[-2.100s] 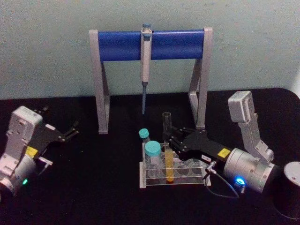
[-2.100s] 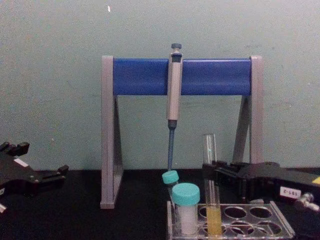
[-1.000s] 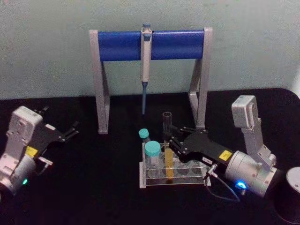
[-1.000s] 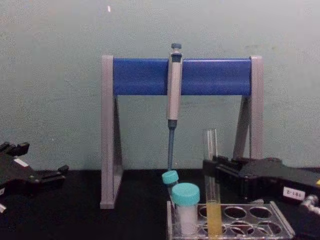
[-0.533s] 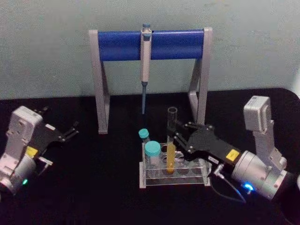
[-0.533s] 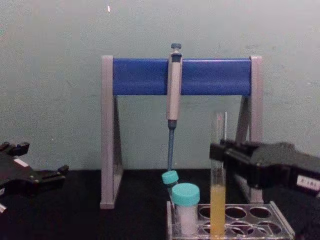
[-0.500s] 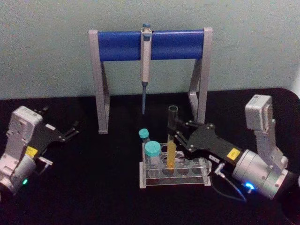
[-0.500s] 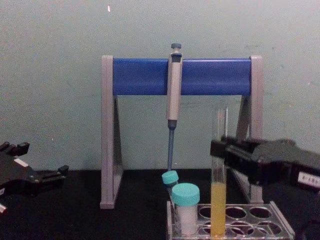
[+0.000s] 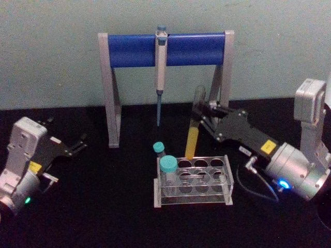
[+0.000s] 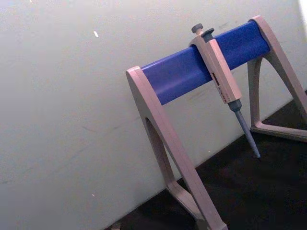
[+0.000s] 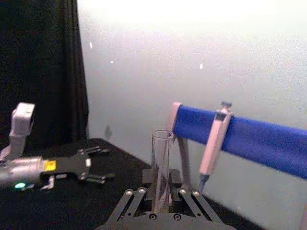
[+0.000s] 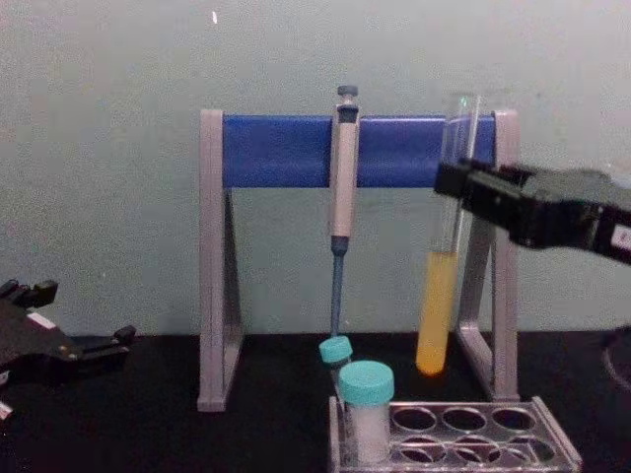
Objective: Pick up the test tube from the test tube rack, shake it, then place it back into the test tube rack.
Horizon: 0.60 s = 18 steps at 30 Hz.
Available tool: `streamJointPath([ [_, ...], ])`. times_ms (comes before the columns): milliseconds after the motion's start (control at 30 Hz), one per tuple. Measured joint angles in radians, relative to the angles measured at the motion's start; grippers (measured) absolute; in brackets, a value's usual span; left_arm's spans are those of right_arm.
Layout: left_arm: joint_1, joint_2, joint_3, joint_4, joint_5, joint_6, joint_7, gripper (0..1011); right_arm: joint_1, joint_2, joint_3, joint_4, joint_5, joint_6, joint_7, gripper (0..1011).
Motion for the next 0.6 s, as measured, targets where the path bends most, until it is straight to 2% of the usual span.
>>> streamJointPath([
  [267,0.000,0.000,0.000,0.000,0.000,0.000,0.000,1001,0.060,-0.020,0.009,0.049,-0.008,0.003,-0.013,224],
  [600,0.000,0.000,0.000,0.000,0.000,0.000,0.000,1001,0.088,-0.038,0.010,0.093,-0.011,0.012,-0.018,224],
])
